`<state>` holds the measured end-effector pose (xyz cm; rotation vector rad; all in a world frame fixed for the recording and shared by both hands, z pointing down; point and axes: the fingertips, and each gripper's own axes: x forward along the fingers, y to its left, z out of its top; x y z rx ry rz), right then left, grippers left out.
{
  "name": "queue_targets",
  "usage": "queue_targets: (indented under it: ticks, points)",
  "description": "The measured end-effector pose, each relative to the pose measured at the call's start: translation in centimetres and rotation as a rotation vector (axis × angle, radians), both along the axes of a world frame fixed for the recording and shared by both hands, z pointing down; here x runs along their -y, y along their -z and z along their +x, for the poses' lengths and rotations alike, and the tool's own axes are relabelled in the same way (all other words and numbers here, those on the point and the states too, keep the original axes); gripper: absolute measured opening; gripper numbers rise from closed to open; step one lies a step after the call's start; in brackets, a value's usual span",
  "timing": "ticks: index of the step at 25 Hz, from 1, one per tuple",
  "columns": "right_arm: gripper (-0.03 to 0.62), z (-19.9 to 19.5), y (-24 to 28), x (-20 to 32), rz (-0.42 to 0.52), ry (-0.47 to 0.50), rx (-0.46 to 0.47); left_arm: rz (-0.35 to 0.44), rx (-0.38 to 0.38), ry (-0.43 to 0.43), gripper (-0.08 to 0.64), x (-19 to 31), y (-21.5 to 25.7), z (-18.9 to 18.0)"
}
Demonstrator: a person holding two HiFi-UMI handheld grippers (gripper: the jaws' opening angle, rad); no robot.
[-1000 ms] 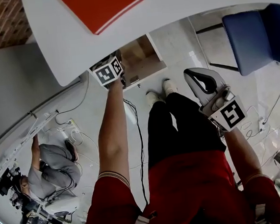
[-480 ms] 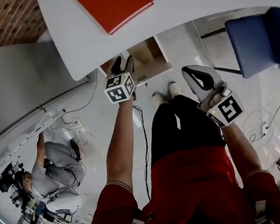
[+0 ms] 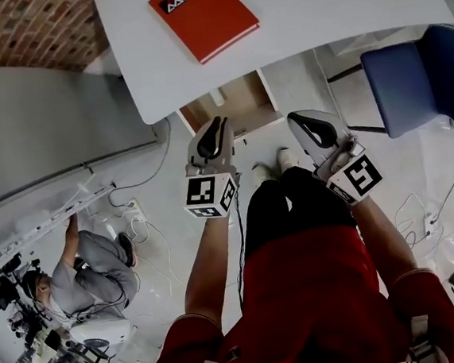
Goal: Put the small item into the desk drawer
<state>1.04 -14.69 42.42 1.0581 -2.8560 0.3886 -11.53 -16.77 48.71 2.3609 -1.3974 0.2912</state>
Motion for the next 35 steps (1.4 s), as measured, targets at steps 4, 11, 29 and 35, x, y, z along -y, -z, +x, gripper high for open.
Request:
queue_targets:
  ticks: [4,11,29,35]
  points:
    - [0.011,-0.1,3.2,-1.3,0.03,0.012,0.017,0.109,0.029,-0.033,0.024,-2.0,5.9,0.7]
    - [0.011,0.1,8.0,-3.8,0.089,0.03,0.06,0.257,0.09,-0.049,0.003,-5.4,13.4,0.7]
    - [0.011,-0.7,13.3,-6.6,0.197,0.074,0.053,0.346,0.048,-0.058,0.003,-9.3,19.1,0.8]
    - [0.011,-0.5,13.7,-6.1,0.209,0.067,0.042,0.35,0.039,-0.052,0.003,-8.7,19.2,0.5]
